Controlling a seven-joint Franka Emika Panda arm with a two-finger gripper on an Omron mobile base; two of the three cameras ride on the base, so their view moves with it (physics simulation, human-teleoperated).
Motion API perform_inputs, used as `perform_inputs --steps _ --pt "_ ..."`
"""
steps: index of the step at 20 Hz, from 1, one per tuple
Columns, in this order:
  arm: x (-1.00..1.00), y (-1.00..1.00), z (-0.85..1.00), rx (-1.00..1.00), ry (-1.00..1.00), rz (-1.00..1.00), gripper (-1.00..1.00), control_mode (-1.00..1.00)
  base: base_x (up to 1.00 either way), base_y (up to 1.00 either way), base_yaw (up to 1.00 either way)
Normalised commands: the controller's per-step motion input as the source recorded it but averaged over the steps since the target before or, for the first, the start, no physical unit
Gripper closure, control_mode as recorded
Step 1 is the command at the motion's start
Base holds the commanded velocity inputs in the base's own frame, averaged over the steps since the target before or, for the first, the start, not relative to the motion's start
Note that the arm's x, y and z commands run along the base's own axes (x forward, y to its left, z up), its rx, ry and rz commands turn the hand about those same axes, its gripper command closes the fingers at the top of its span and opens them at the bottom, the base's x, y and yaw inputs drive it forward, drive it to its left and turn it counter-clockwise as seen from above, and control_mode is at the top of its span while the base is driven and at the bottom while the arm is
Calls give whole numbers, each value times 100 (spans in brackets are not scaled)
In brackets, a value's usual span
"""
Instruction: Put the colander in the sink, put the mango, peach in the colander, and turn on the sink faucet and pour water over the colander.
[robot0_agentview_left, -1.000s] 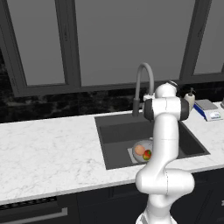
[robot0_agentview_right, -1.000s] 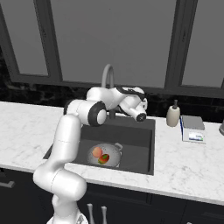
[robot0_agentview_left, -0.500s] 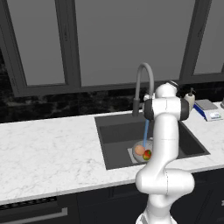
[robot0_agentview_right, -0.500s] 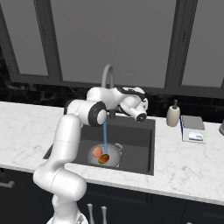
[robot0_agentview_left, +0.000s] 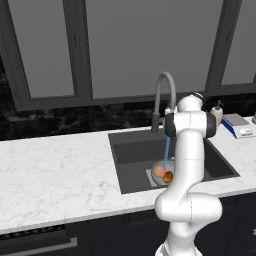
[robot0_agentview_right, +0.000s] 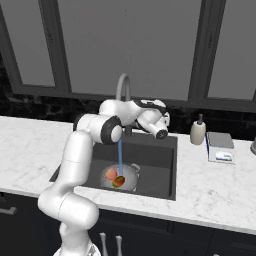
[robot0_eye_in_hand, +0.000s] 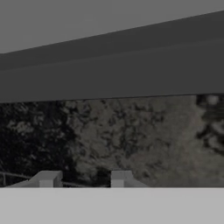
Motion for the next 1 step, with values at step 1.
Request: perform_inputs --steps 1 --pt "-5 -46 -23 0 0 0 100 -100 0 0 0"
